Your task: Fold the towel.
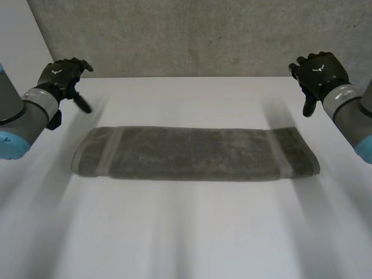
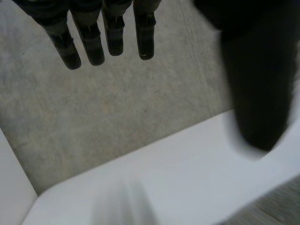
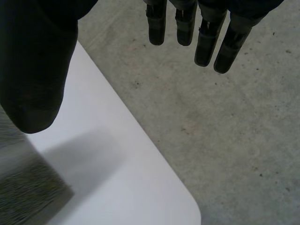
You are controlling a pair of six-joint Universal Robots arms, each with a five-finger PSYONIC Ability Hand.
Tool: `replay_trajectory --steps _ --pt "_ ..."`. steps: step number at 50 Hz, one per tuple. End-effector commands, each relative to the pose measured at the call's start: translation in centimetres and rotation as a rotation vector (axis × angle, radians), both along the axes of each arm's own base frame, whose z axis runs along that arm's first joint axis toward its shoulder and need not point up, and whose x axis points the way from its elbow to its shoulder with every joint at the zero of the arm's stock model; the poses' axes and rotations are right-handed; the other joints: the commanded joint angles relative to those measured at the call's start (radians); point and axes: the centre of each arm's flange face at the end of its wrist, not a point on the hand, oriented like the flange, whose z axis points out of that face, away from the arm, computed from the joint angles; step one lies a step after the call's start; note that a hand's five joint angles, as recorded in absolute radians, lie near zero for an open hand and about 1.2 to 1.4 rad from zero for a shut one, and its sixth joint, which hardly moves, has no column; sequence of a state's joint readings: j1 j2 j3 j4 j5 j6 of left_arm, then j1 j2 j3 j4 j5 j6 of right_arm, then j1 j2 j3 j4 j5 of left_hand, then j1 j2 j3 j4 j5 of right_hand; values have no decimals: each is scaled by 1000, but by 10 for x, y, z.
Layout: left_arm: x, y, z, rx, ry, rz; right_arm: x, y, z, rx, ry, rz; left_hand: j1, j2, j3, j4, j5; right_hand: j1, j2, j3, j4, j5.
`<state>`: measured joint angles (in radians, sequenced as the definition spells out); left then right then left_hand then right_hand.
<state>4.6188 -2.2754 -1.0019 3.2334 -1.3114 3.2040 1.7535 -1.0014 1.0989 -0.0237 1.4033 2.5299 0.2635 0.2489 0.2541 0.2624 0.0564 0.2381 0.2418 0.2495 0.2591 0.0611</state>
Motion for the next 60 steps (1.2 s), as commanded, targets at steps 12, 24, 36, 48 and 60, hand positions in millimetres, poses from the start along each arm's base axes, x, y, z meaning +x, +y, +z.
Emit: replay_trajectory --steps 12,24,36,48,60 --pt "2 107 -20 168 -4 -40 -27 71 -73 325 26 36 -62 -47 -52 -61 -29 -64 -67 -75 -85 -61" --pt "-4 120 -45 79 -11 -55 -42 54 -119 368 19 16 50 64 59 51 82 -30 -34 -41 -51 -27" --pt "3 109 -72 96 -54 -37 -50 44 -124 325 7 -9 41 56 50 42 74 296 292 284 275 298" --pt "6 94 -93 76 -178 -36 -50 45 -126 331 7 -11 29 44 39 30 62 463 460 452 442 466" --pt "13 75 -110 70 -257 55 -50 45 -127 334 7 -9 20 35 30 22 53 540 536 528 519 542"
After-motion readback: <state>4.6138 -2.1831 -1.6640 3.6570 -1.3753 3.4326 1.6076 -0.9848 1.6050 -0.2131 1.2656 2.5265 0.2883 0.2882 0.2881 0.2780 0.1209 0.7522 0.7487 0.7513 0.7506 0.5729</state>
